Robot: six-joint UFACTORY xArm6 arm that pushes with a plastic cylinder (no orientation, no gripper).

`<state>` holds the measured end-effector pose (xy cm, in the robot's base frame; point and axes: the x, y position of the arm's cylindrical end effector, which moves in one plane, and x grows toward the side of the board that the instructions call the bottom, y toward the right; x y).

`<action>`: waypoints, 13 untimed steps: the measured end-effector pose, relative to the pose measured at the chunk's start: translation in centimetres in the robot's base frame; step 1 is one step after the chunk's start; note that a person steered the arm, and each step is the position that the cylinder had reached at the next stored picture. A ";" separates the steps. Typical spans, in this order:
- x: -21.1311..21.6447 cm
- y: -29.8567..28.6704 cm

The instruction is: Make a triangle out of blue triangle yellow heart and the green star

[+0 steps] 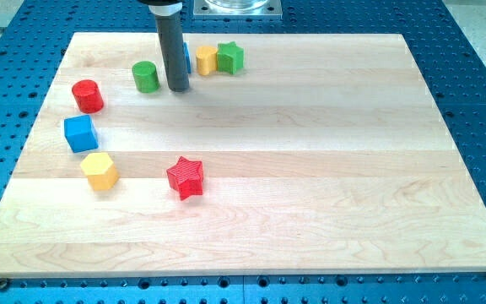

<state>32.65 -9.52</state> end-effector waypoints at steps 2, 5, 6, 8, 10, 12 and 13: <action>-2.2 14.4; -6.9 4.3; -2.7 3.5; -3.6 0.7; -5.0 0.2; -7.6 -2.4; -7.7 -5.8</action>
<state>24.95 -15.35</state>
